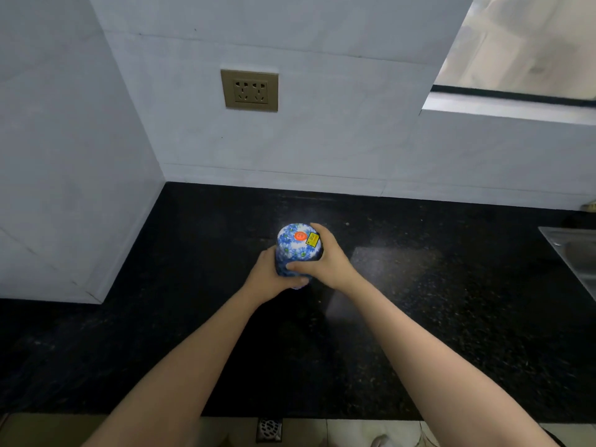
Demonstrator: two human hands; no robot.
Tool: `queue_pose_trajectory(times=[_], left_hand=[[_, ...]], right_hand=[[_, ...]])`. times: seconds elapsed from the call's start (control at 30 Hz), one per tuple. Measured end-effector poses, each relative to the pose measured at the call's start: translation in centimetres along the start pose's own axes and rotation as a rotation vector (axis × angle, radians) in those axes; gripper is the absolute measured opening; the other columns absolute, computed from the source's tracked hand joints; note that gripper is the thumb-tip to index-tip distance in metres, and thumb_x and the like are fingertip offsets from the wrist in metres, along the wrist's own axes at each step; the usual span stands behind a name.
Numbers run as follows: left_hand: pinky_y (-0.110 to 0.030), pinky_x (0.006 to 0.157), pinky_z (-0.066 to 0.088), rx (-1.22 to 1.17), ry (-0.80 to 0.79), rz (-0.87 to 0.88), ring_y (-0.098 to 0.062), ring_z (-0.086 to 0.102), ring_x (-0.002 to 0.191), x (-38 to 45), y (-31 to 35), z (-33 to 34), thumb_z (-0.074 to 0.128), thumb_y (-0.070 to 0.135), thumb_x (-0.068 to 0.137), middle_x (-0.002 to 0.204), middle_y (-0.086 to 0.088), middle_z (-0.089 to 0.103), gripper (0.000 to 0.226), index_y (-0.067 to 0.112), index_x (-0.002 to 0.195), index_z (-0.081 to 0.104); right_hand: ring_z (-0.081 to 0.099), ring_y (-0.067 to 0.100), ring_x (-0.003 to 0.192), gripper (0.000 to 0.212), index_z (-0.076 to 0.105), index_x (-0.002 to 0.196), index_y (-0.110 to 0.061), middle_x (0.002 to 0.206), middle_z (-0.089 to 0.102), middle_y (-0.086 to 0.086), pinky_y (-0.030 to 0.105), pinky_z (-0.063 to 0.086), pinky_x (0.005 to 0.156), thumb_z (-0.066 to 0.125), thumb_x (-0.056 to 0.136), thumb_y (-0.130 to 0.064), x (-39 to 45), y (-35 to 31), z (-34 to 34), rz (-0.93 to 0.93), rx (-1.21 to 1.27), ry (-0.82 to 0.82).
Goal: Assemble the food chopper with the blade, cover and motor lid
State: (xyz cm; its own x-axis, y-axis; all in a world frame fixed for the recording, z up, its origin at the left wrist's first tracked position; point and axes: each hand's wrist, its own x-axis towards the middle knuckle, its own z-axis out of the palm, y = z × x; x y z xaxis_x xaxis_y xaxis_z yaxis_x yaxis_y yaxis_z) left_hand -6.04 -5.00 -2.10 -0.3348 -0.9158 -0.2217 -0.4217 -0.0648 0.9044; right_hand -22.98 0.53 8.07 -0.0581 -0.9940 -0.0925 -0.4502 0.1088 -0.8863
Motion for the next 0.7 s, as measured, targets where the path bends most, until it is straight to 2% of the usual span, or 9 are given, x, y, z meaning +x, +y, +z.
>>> queue_pose_trajectory(times=[0.07, 0.17, 0.3, 0.43, 0.57, 0.7], left_hand=[[-0.041, 0.09, 0.057, 0.008, 0.01, -0.02, -0.011, 0.067, 0.105, -0.3, 2.4, -0.3, 0.094, 0.062, 0.037, 0.118, 0.001, 0.067, 0.092, 0.033, 0.117, 0.059], [-0.025, 0.083, 0.052, -0.04, 0.017, -0.042, -0.007, 0.064, 0.099, -1.2, 5.1, -0.4, 0.088, 0.05, 0.037, 0.111, 0.009, 0.066, 0.081, 0.031, 0.11, 0.057], [-0.028, 0.089, 0.046, -0.023, 0.012, -0.082, -0.015, 0.059, 0.111, -1.2, 4.3, -0.2, 0.082, 0.05, 0.034, 0.125, 0.003, 0.061, 0.108, 0.02, 0.132, 0.049], [-0.026, 0.089, 0.043, -0.001, 0.014, -0.13, -0.013, 0.056, 0.11, -1.5, 3.8, -0.3, 0.084, 0.052, 0.037, 0.127, 0.003, 0.059, 0.114, 0.019, 0.138, 0.044], [-0.029, 0.087, 0.045, 0.04, 0.095, -0.131, -0.02, 0.059, 0.113, -1.4, 3.3, 0.8, 0.091, 0.025, 0.06, 0.131, -0.005, 0.06, 0.091, 0.016, 0.137, 0.045], [-0.03, 0.089, 0.044, 0.032, 0.119, -0.138, -0.026, 0.056, 0.121, -1.3, 3.1, 1.4, 0.087, 0.021, 0.068, 0.137, -0.008, 0.056, 0.088, 0.016, 0.142, 0.04]], right_hand=[[0.048, 0.013, 0.112, 0.096, 0.033, 0.14, -0.023, 0.125, 0.037, 0.001, 0.025, 0.043, 0.095, 0.089, 0.061, -0.022, 0.9, -0.1, -0.4, 0.023, -0.015, 0.0], [0.046, 0.014, 0.116, 0.101, 0.03, 0.143, -0.019, 0.135, 0.036, 0.005, 0.022, 0.039, 0.093, 0.089, 0.061, -0.019, 2.1, 0.3, -0.6, 0.033, -0.042, -0.021], [0.044, 0.016, 0.123, 0.105, 0.024, 0.148, -0.018, 0.142, 0.035, 0.006, 0.021, 0.035, 0.095, 0.087, 0.063, -0.021, 2.3, 1.3, -0.1, 0.047, -0.112, -0.048], [0.042, 0.022, 0.129, 0.108, 0.017, 0.15, -0.019, 0.142, 0.032, 0.008, 0.023, 0.036, 0.099, 0.085, 0.066, -0.024, 2.3, 1.6, 0.8, 0.02, -0.177, -0.08], [0.042, 0.027, 0.128, 0.112, 0.01, 0.149, -0.02, 0.142, 0.029, 0.009, 0.042, 0.045, 0.103, 0.084, 0.066, -0.03, 2.3, 1.5, 2.0, 0.022, -0.271, -0.06], [0.044, 0.025, 0.128, 0.113, 0.007, 0.15, -0.026, 0.145, 0.029, 0.007, 0.042, 0.046, 0.101, 0.083, 0.066, -0.033, 2.3, 1.9, 1.9, 0.042, -0.262, -0.056]])
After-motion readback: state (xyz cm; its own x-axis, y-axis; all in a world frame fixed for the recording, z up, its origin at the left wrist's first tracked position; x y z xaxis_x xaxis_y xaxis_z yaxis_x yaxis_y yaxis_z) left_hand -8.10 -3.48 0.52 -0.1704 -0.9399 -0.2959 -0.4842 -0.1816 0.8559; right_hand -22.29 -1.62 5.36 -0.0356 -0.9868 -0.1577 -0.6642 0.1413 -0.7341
